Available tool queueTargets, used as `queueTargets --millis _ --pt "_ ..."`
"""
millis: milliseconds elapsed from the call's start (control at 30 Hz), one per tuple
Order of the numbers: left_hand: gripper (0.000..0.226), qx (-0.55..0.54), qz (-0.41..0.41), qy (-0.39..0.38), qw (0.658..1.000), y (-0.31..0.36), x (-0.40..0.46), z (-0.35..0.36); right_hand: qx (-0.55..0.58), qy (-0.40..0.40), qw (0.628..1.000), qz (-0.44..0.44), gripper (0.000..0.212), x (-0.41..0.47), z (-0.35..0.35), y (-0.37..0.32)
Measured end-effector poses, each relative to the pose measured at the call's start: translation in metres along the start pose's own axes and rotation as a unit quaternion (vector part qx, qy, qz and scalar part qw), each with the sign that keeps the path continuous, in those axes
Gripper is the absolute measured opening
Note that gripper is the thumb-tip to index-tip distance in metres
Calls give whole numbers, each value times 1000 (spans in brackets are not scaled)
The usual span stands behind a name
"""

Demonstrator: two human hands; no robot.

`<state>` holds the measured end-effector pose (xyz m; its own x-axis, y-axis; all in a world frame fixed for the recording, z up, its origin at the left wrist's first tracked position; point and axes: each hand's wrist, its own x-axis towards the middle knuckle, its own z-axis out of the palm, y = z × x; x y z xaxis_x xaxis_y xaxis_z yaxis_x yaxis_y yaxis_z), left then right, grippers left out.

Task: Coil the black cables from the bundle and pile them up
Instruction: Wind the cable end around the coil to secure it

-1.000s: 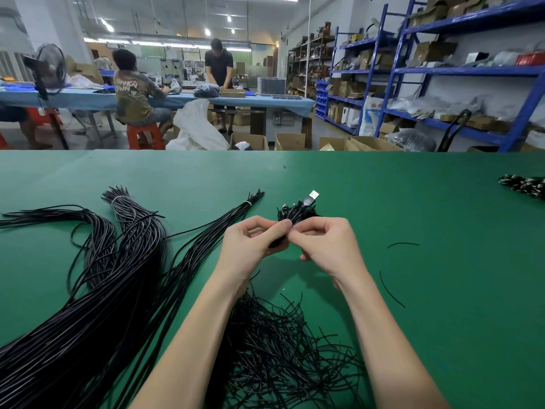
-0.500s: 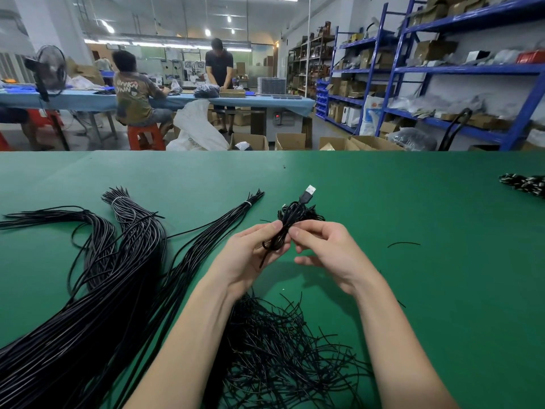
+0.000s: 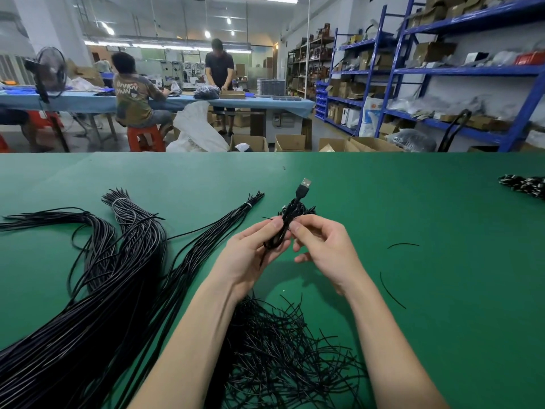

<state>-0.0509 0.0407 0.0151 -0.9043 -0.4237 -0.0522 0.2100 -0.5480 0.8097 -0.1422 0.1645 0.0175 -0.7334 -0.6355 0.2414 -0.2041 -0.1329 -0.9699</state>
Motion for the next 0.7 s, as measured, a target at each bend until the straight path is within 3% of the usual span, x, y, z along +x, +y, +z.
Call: queueTargets --millis 167,400,600,700 --pt "25 32 -2 -25 999 4 0 -3 23 -23 999 2 7 -1 -4 1" --pt "8 123 -52 -130 983 6 -9 -12 -41 -163 985 24 14 -7 -33 -1" --pt "2 277 -34 -272 921 12 -20 -13 -116 -304 943 70 26 -13 -54 -2" --pt "7 386 -36 -296 873 16 -22 -11 -150 -363 912 116 9 -14 -54 -7"
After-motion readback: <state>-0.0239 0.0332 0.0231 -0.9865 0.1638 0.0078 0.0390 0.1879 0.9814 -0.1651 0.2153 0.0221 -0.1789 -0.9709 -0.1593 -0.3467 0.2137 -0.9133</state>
